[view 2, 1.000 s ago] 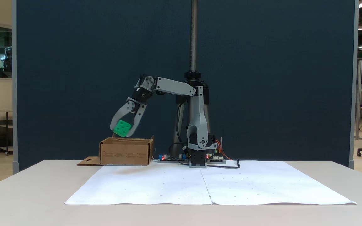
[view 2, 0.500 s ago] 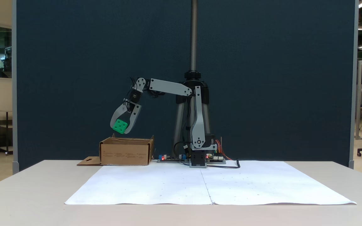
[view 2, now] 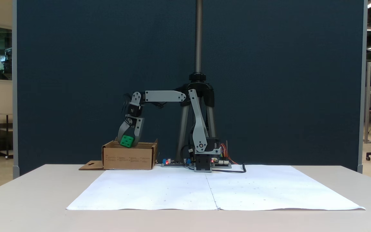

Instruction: Grasp a green dice and put it in the bin.

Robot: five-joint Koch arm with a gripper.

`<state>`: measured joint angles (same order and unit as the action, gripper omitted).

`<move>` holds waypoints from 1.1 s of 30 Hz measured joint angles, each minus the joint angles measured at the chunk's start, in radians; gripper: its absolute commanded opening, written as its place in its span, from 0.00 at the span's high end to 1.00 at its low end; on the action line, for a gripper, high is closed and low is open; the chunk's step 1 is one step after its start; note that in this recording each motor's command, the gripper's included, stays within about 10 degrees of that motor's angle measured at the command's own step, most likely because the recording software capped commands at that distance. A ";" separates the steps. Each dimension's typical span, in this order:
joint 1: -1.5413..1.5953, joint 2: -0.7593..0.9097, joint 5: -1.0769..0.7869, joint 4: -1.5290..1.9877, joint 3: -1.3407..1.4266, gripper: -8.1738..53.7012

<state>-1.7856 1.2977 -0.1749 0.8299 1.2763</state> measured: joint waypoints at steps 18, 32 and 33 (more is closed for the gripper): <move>-0.034 -0.052 -0.063 -0.009 -0.003 0.16; 0.270 -0.017 0.196 -0.048 -0.334 0.17; 0.308 -0.017 0.209 -0.048 -0.360 0.17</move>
<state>-1.4772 1.2809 0.0337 0.7823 0.9158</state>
